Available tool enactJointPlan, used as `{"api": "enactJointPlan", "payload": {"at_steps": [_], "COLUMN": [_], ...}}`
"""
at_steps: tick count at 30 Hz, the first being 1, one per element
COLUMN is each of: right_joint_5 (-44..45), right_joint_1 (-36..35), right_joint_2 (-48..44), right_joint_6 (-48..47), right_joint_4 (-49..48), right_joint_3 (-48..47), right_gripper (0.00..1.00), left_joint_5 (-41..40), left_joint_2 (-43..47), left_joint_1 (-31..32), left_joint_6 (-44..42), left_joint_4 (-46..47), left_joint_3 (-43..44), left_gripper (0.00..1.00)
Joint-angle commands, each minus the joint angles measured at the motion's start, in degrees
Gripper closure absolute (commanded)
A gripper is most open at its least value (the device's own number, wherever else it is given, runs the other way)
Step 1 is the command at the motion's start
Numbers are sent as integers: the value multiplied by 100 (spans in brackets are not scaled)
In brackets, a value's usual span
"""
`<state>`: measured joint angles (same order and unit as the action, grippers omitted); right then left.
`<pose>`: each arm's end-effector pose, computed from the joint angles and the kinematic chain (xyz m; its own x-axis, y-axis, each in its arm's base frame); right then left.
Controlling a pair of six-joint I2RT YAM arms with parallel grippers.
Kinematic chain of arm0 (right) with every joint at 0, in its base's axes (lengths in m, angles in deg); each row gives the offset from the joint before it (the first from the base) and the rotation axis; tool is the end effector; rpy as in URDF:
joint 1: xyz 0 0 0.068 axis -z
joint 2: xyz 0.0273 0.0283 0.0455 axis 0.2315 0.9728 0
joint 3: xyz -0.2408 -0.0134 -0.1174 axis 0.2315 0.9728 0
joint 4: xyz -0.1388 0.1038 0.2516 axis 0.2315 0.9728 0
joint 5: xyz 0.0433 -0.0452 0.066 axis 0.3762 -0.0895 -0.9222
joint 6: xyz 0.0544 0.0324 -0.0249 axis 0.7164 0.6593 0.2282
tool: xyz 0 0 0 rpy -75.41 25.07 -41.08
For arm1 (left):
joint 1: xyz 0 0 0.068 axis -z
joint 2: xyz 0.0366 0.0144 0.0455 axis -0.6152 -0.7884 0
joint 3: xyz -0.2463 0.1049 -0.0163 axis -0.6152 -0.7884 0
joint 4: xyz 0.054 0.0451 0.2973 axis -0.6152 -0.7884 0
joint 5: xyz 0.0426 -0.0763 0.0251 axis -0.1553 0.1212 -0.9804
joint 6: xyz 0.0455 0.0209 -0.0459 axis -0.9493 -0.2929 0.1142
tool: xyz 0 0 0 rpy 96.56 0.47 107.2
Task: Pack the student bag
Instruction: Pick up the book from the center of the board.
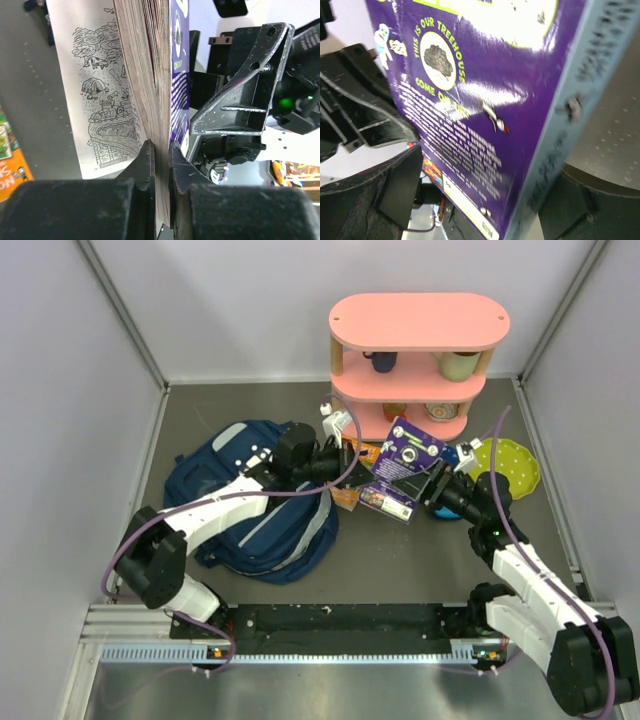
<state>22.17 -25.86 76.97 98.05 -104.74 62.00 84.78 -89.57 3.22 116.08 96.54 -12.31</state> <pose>0.2445 0.0834 0.2029 -0.6628 0.5455 -0.5130 -0.2629 0.4719 0.8415 0.2872 -0.2879 0.2616 -0.7210 -0.0417 -0.6917 0.6285 0.3809 -0.6782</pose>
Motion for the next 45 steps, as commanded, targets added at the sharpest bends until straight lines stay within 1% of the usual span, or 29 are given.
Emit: {"api": "enactJointPlan", "payload": {"at_steps": [1,2,4,5,7,8,10,11,12,13,14,15,16,17,18,19,20,21,23,24,25,28,31,34,37,40,45], "right_joint_5": [-569,-578,-578,-587,-578,-569,-500,-473,-429,-359,-324,-306,-314,-314,-375,-420,-463,-612,-823,-1068,-1218,-1711,-2080,-2414,-2766,-3065,-3478], "right_joint_1": [16,8,16,8,-1,16,16,8,8,8,16,16,8,16,8,8,16,8,8,16,16,8,8,8,8,8,-1], "right_joint_2": [-30,-38,-100,-117,-188,-223,-345,-389,-433,-538,-574,-618,-662,-688,-697,-698,-689,-680,-619,-584,-548,-381,-223,-30,198,444,726], "right_joint_6": [193,229,308,343,369,378,335,317,256,194,150,63,18,1,-52,-52,-61,-61,35,62,114,430,720,1019,1371,1520,1547], "right_joint_4": [-1121,-1218,-1411,-1473,-1526,-1517,-1404,-1333,-1254,-1062,-956,-885,-824,-736,-700,-691,-709,-752,-980,-1059,-1191,-1779,-2211,-2807,-3422,-3748,-3873], "right_joint_3": [20,46,82,108,99,82,64,47,38,12,-41,-76,-94,-146,-173,-225,-252,-270,-322,-349,-392,-428,-489,-490,-489,-524,-656], "right_gripper": [20,22,32,38,47,55,61,70,74,80,90,96,100,100,100,100,100,100,100,100,100,100,100,100,100,100,100], "left_joint_5": [856,926,979,979,971,962,813,769,725,551,453,365,103,5,-109,-293,-408,-487,-672,-699,-673,-506,-217,143,425,706,1049], "left_joint_2": [327,318,301,301,309,327,353,379,397,432,450,485,555,599,634,748,810,871,1030,1065,1117,1048,803,582,371,257,143], "left_joint_1": [-14,-6,-23,-23,-58,-67,-111,-120,-137,-164,-173,-181,-181,-190,-199,-199,-208,-234,-287,-304,-331,-392,-436,-480,-533,-586,-621], "left_joint_6": [255,264,255,255,273,281,273,255,194,141,80,-69,-140,-271,-307,-342,-369,-378,-308,-273,-229,-53,88,439,747,1045,1397], "left_joint_4": [1565,1601,1619,1610,1593,1593,1453,1365,1286,989,838,698,383,275,205,82,55,63,159,291,501,871,1143,1810,2276,2759,3279], "left_joint_3": [-73,-73,-73,-73,-99,-125,-161,-161,-161,-126,-108,-82,-64,-64,-81,-99,-117,-178,-240,-336,-397,-398,-240,-214,-169,-196,-170], "left_gripper": [100,100,100,100,100,100,100,100,100,100,98,80,70,62,44,36,32,23,17,15,11,6,5,3,3,2,2]}}
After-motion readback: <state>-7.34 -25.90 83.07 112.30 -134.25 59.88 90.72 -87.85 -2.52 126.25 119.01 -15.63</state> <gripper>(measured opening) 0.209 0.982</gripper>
